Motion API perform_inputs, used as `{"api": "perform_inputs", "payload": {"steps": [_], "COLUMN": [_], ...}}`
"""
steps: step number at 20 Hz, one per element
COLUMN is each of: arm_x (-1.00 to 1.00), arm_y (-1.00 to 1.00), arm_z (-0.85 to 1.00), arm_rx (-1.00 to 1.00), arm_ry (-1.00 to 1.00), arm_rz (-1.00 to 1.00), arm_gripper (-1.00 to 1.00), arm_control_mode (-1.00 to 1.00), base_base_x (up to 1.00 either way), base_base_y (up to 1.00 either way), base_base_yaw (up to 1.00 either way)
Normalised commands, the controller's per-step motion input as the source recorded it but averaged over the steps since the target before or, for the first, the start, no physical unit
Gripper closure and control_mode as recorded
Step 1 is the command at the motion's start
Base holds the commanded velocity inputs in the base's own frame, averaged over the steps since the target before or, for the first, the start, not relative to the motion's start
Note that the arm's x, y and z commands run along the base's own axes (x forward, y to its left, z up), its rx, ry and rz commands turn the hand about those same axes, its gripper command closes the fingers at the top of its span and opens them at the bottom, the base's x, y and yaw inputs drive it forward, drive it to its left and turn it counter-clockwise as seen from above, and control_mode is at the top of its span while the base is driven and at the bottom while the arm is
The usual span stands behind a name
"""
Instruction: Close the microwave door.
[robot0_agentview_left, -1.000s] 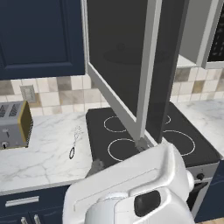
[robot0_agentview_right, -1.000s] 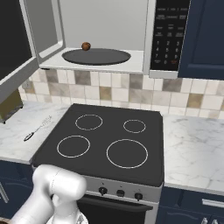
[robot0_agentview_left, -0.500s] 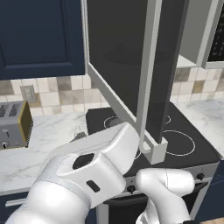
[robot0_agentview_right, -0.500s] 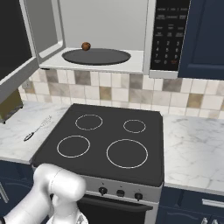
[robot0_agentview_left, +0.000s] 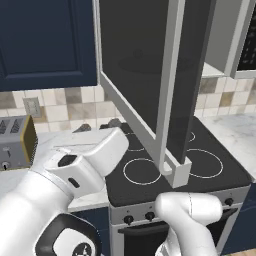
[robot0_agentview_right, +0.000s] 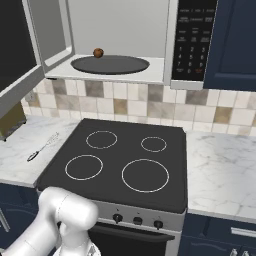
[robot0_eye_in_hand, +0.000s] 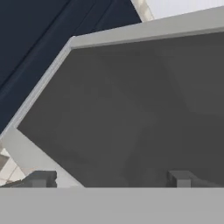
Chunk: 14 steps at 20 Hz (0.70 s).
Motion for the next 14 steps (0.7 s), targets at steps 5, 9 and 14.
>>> {"api": "perform_inputs", "payload": {"steps": [5,9,14], "arm_x": [0.56,0.59,0.46], "arm_y": [0.03,0.0,-0.27], "arm_z": [0.0,0.0,0.0], "arm_rx": [0.0,0.0,0.0], "arm_ry": [-0.16,-0.11,-0.03], "arm_rz": [-0.18,-0.2,-0.17], "arm_gripper": [-1.0,-1.0,-1.0], "arm_control_mode": [-1.0,-1.0,-1.0], "base_base_x": [0.0,0.0,0.0], "base_base_y": [0.0,0.0,0.0], "base_base_yaw": [0.0,0.0,0.0]}}
